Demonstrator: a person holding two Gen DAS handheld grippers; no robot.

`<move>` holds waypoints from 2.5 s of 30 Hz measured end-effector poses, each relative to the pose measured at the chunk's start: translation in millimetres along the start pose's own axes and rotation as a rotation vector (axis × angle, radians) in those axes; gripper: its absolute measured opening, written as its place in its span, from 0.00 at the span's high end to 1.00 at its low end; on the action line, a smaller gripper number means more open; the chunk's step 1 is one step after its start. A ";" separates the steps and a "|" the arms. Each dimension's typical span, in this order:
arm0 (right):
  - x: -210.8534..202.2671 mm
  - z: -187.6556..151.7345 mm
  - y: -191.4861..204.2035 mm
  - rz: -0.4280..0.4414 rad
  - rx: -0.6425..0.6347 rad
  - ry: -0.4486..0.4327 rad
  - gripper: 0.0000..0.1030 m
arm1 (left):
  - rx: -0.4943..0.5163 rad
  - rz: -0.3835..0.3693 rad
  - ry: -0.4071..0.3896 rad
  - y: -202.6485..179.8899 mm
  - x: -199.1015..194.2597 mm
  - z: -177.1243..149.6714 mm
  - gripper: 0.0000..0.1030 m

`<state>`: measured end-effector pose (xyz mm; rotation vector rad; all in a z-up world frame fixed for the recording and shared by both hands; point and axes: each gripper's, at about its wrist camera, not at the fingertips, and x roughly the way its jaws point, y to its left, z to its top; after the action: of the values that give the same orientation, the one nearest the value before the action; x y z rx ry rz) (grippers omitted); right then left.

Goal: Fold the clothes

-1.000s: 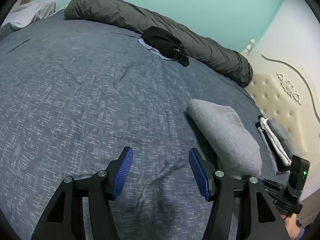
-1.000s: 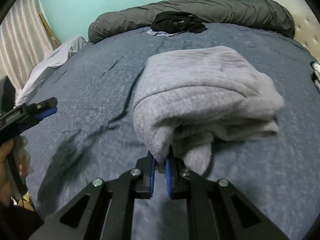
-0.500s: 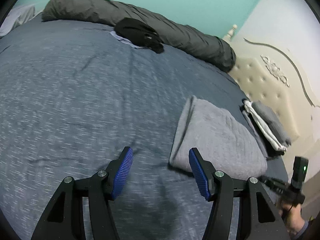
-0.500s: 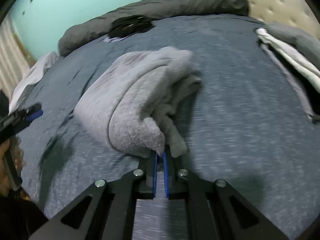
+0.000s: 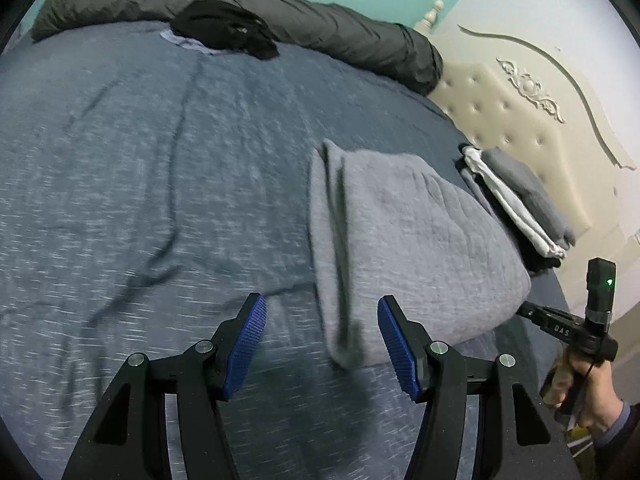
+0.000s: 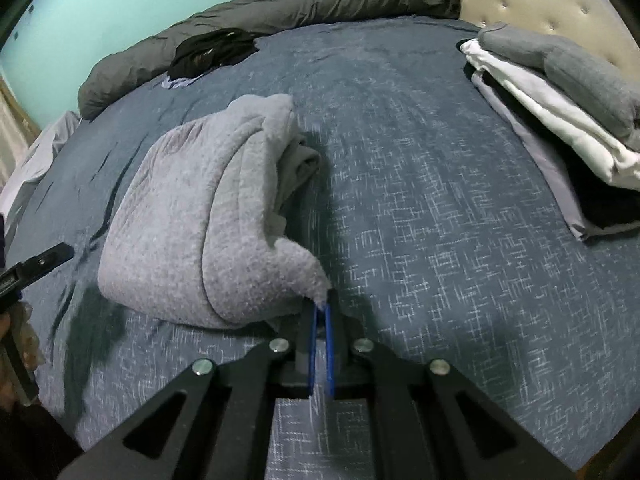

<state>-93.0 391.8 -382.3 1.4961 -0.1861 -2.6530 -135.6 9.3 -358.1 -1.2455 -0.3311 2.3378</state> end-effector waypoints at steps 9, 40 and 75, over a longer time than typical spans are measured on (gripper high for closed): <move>4.1 -8.7 -13.0 0.085 0.041 0.061 0.94 | 0.019 -0.020 0.038 -15.8 22.1 2.5 0.40; 45.3 32.3 19.0 0.267 0.169 0.137 0.80 | 0.069 -0.073 0.192 -21.1 73.5 -9.0 0.89; 60.9 35.4 -7.2 0.243 0.154 0.189 0.17 | -0.115 -0.174 0.210 8.1 86.9 6.2 0.36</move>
<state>-154.9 392.7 -416.7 1.6398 -0.5312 -2.3392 -184.7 46.5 -420.2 -1.4418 -0.4873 2.0455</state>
